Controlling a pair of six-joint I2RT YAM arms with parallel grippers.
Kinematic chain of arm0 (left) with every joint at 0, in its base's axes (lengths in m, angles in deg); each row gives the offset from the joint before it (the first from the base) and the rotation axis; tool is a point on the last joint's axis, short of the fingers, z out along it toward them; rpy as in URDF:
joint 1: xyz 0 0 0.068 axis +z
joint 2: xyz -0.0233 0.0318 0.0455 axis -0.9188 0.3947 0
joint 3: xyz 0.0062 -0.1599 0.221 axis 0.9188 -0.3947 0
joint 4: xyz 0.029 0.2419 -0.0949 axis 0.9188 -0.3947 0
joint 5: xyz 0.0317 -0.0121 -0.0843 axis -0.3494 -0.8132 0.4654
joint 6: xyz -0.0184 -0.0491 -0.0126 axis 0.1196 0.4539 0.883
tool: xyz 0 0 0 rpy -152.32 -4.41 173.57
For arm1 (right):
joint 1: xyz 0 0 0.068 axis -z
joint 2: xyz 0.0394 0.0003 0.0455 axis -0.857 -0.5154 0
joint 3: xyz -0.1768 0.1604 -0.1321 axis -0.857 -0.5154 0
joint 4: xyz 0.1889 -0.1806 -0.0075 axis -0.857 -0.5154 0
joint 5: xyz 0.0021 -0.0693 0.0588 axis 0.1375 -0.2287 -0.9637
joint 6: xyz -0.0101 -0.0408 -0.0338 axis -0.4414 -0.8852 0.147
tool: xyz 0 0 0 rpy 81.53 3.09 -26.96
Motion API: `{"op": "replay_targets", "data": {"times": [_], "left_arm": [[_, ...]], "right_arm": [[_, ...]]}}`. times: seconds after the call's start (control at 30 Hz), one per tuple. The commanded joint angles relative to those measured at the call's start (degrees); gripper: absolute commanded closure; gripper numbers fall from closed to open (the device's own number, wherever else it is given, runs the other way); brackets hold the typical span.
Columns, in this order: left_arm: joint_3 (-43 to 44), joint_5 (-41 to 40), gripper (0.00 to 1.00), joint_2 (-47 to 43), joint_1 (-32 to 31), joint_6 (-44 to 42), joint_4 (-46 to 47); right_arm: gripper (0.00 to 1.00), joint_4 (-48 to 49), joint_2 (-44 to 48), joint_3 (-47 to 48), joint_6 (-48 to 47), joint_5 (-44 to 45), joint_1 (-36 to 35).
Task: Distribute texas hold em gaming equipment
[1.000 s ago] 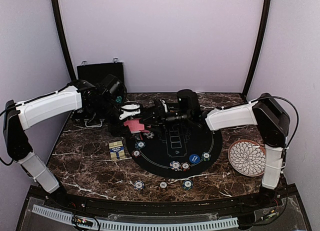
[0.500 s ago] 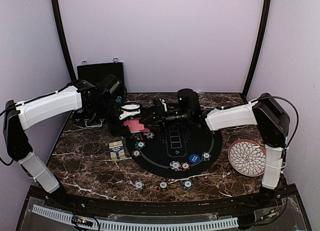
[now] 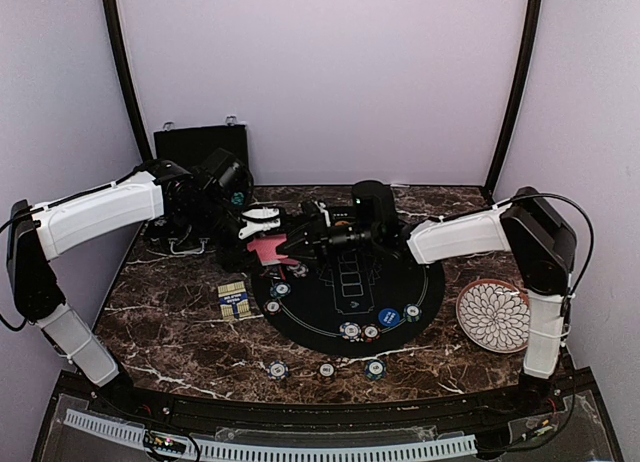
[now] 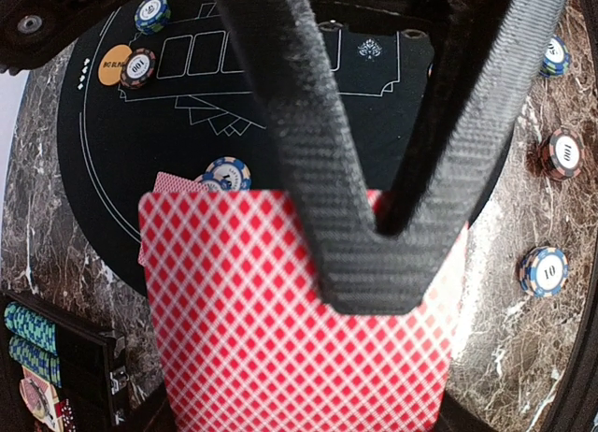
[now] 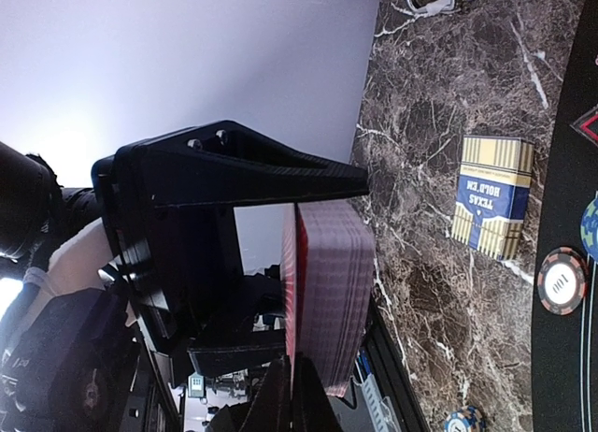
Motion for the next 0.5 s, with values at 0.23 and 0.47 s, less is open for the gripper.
{"op": "replay_targets", "data": {"times": [0.23,0.47], "left_arm": [[-0.1,-0.1,1.0,-1.7,0.3,-0.5,0.6],[-0.5,-0.3,1.0,-2.2,0.3,-0.5,0.7]], "right_arm": [[1.0,-3.0,6.7,-2.6,-5.0,-1.1,8.0],[1.0,-12.1,9.1,-3.2,-12.3,0.0,16.7]]}}
